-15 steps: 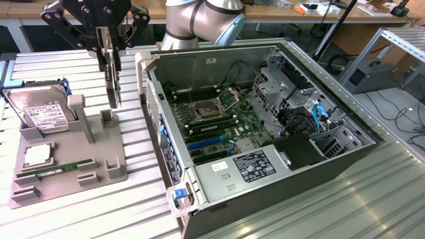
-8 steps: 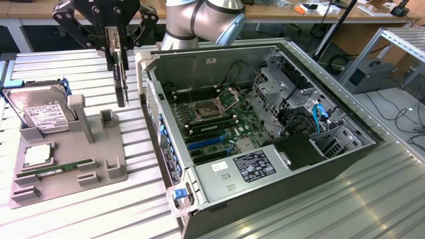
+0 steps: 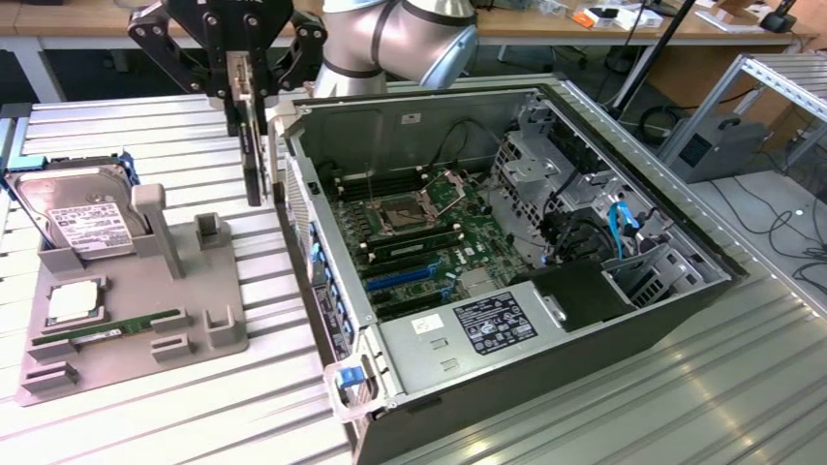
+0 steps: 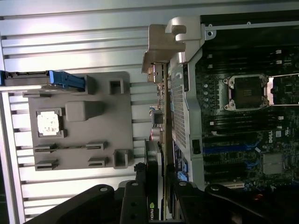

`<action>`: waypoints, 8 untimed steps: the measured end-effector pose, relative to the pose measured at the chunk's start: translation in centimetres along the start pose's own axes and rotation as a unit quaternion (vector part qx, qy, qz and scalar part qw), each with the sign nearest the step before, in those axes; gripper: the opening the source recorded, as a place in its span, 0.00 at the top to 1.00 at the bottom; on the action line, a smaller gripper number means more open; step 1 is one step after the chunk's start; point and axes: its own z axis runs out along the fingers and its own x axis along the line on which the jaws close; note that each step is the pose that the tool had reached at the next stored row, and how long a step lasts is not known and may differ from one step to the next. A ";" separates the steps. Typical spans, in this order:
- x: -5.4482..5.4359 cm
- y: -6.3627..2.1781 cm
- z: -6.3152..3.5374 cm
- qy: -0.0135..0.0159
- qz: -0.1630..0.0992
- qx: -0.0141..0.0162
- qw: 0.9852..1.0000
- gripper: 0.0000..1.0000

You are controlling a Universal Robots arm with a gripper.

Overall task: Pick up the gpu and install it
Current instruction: 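Pick up the gpu and move the gpu toward the slot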

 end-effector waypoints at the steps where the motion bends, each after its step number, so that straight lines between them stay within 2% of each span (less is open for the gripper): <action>1: -0.2 0.01 0.00 0.000 0.000 0.000 1.000 0.73; 8: -2.0 0.15 0.07 0.000 0.000 0.002 1.000 0.73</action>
